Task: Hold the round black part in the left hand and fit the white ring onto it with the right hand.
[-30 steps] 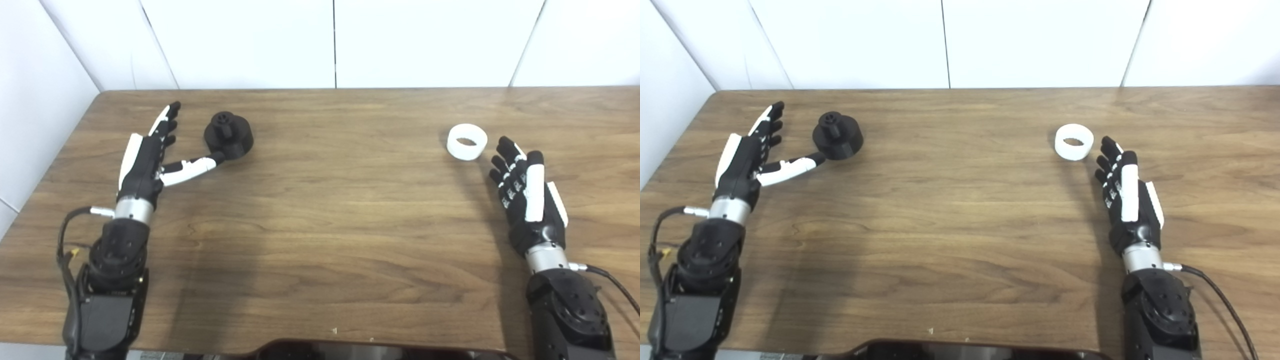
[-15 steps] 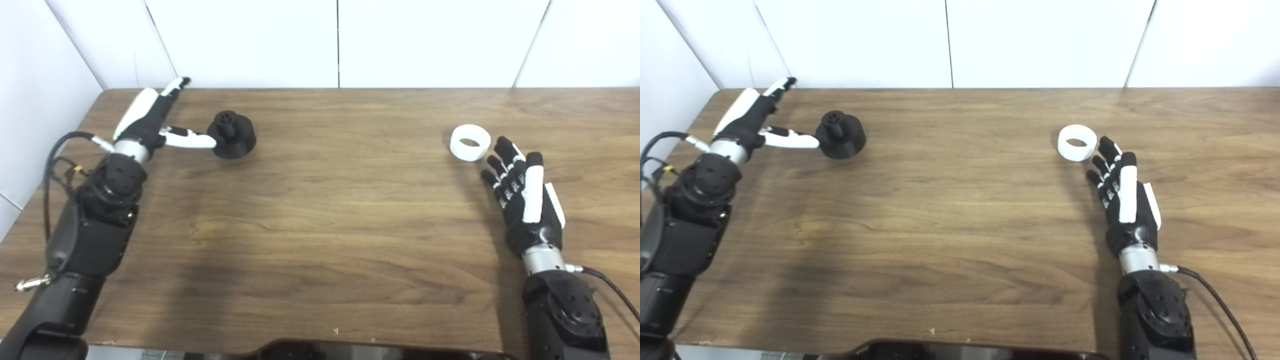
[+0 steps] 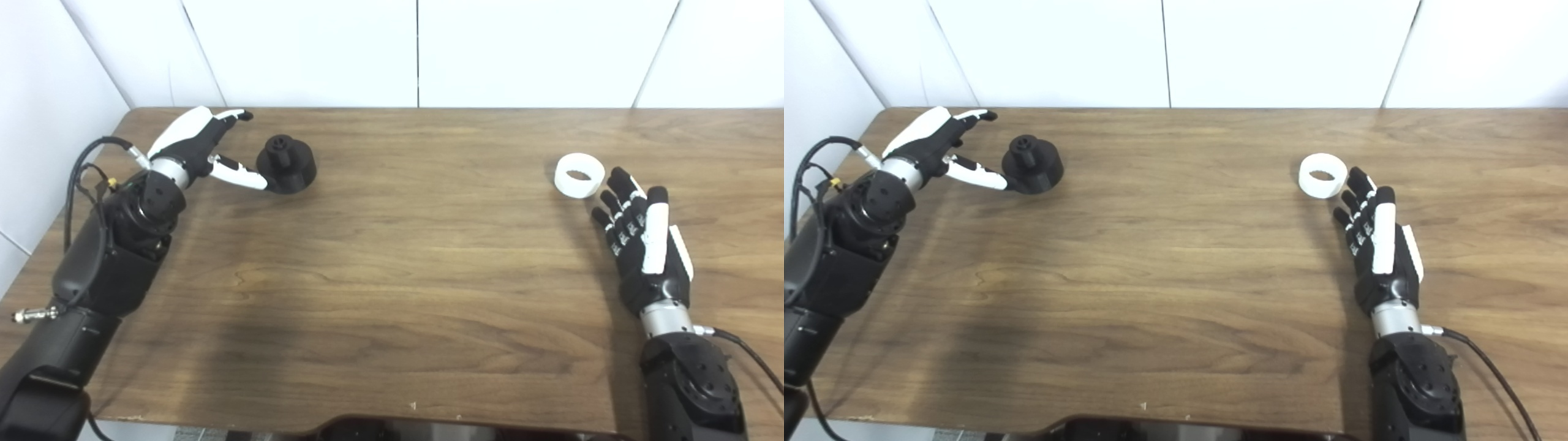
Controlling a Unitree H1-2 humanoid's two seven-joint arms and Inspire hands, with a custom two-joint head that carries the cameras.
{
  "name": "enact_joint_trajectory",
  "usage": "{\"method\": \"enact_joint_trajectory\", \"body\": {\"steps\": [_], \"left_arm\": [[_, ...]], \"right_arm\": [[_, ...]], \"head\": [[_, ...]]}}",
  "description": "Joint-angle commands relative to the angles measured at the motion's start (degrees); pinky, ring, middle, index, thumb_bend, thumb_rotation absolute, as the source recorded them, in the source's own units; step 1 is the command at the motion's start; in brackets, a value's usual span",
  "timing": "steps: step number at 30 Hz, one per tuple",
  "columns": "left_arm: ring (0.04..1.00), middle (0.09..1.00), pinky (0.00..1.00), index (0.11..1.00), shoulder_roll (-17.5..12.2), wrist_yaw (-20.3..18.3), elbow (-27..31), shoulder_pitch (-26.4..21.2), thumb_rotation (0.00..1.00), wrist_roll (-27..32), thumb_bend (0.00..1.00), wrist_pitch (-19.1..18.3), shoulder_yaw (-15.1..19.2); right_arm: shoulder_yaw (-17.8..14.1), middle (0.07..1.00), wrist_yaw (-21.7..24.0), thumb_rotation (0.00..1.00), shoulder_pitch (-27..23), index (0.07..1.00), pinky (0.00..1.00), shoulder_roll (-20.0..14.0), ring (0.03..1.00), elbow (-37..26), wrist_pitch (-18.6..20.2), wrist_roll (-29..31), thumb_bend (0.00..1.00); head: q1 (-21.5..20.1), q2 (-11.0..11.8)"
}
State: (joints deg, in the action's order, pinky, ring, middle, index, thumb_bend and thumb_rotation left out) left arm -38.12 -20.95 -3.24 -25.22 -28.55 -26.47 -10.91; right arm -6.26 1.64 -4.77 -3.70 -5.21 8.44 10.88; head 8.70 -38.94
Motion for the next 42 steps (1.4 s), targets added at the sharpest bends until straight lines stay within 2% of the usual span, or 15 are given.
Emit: {"method": "enact_joint_trajectory", "body": {"steps": [1,15,27,31,36,42], "left_arm": [[1.000,0.986,0.88,0.900,-2.52,-0.75,0.33,-3.29,0.30,-1.79,1.00,-0.18,0.09],[1.000,0.980,0.87,0.883,-1.57,-0.65,-0.71,-3.29,0.32,-2.43,1.00,0.64,1.02],[0.998,0.972,0.85,0.902,-0.32,2.15,-4.90,-4.86,0.29,-3.94,0.99,1.95,0.71],[0.963,0.935,0.81,0.903,0.19,3.02,-7.40,-5.51,0.27,-3.47,1.00,2.43,0.77],[0.997,0.968,0.87,0.896,0.59,3.26,-8.82,-6.09,0.25,-3.83,1.00,2.86,0.37],[1.000,0.968,0.88,0.886,1.01,3.19,-9.77,-6.97,0.25,-4.43,0.99,2.94,-0.10]], "right_arm": [[-0.19,0.961,0.68,1.00,-1.37,0.923,0.93,-0.21,0.967,-1.49,-1.92,0.58,0.65],[-0.51,0.958,0.70,1.00,-1.07,0.919,0.92,-0.44,0.966,-2.07,-2.00,0.84,0.66],[-0.38,0.948,0.70,1.00,-0.71,0.912,0.90,-0.95,0.957,-3.28,-2.04,0.47,0.64],[-0.68,0.952,0.93,1.00,-0.44,0.916,0.91,-1.34,0.958,-4.09,-1.81,1.00,0.65],[-0.85,0.959,0.96,1.00,-0.09,0.921,0.92,-1.70,0.964,-4.57,-1.65,1.30,0.66],[-0.57,0.954,0.75,1.00,-0.01,0.918,0.92,-1.68,0.961,-4.82,-1.43,1.45,0.66]], "head": [[0.05,0.06],[-0.54,0.19],[-0.73,0.07],[-1.06,0.09],[-1.11,0.24],[-1.37,0.23]]}}
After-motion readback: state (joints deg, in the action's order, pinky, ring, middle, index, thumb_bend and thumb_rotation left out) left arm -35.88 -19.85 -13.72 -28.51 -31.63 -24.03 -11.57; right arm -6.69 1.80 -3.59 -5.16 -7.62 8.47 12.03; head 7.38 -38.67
